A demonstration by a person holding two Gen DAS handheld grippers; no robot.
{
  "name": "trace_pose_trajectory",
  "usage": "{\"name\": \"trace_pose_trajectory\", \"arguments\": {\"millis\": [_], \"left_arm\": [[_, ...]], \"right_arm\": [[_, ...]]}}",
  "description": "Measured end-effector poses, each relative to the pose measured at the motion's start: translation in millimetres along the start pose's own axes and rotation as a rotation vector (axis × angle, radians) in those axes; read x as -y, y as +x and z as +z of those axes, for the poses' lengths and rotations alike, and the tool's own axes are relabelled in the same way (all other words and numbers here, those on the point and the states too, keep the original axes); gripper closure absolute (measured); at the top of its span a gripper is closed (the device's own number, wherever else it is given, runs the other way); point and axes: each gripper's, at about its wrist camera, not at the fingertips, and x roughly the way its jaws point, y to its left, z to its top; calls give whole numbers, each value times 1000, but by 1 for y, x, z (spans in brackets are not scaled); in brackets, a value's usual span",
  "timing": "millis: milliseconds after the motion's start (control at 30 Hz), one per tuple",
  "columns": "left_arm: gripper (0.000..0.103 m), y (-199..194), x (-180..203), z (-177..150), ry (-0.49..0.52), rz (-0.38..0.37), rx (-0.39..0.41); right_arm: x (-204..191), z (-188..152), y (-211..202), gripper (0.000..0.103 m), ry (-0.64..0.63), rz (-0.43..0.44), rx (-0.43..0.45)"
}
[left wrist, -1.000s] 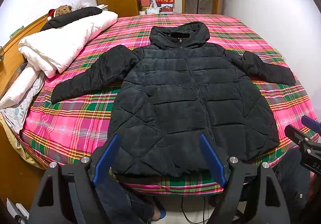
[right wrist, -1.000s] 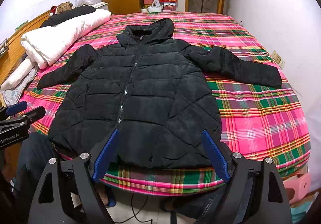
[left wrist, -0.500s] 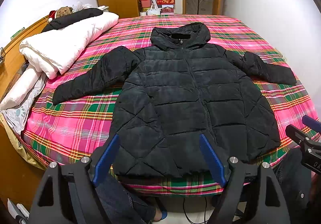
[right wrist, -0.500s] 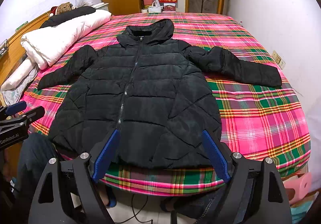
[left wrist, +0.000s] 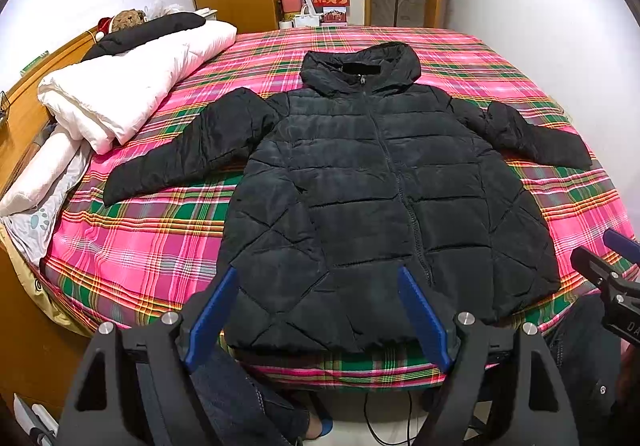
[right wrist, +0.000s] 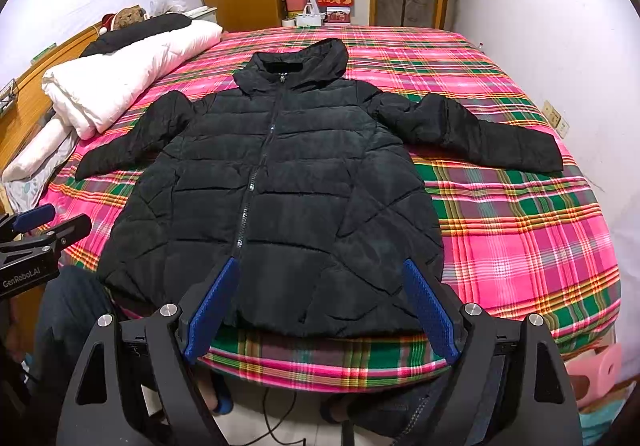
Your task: Fold large clothes
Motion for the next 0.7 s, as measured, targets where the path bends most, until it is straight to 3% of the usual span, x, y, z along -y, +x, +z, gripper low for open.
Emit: {"name": "trace_pose_trajectory", "arguments": {"millis": [700], "left_arm": [[20, 43, -34, 10, -76, -20, -33]], "right_arm": [[-9, 24, 34, 19, -34, 41, -20]]}}
